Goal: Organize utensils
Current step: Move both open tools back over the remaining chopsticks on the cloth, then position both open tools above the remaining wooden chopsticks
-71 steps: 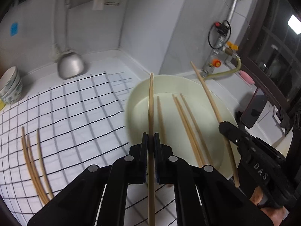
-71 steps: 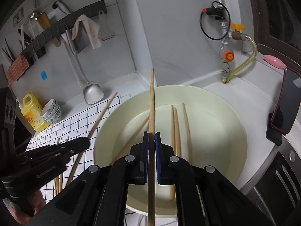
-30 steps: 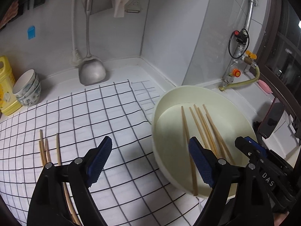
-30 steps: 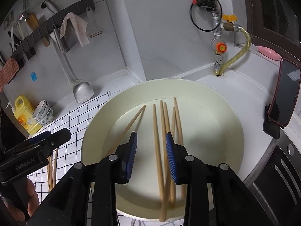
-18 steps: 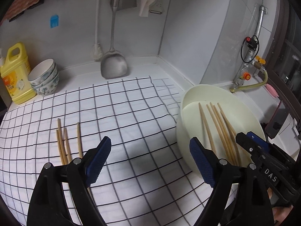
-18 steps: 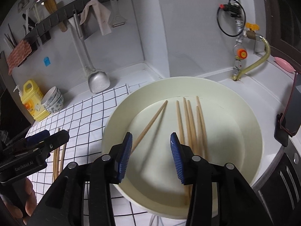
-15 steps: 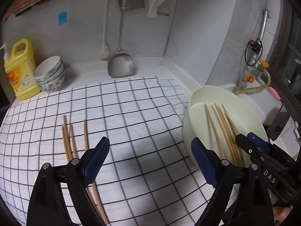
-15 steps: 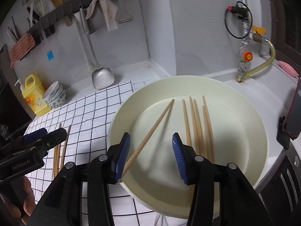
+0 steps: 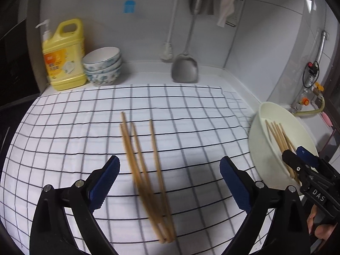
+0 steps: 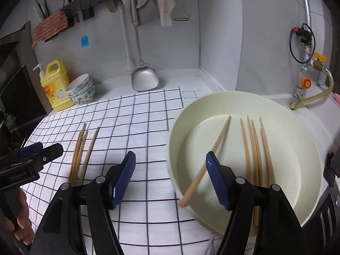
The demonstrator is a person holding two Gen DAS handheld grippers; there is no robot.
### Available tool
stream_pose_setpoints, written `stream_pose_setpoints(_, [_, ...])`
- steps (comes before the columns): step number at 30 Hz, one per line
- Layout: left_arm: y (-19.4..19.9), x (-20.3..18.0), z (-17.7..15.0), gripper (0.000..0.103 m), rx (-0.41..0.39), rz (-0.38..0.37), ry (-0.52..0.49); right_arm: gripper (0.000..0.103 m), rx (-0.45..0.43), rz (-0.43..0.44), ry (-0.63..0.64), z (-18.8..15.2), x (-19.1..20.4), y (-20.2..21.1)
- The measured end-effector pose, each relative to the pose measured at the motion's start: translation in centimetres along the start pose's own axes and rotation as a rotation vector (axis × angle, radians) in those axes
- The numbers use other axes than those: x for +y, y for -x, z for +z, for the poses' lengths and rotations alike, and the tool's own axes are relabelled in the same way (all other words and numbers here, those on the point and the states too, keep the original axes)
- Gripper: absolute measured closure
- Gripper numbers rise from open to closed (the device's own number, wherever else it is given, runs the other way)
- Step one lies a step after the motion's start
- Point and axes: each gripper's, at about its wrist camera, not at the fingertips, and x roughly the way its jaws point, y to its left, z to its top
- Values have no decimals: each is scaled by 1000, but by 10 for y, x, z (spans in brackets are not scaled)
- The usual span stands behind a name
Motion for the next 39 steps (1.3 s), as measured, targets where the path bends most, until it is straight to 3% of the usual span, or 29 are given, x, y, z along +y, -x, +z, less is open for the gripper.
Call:
stream_pose_setpoints(10, [8,60,-16,7,-7,107,73,34,-2,60,82,-8,49,-5])
stream_pose_setpoints(18, [5,100,-31,7,8,151,143,32,24,102,138,-16,86,-20])
stream_pose_setpoints(29, [1,117,-29,7,-16,200,153,30,29,152,167,0,128,-60])
stream_pose_setpoints(39, [-25,125,-16,7,-35,239,158,30,69,134,135,3,124,-94])
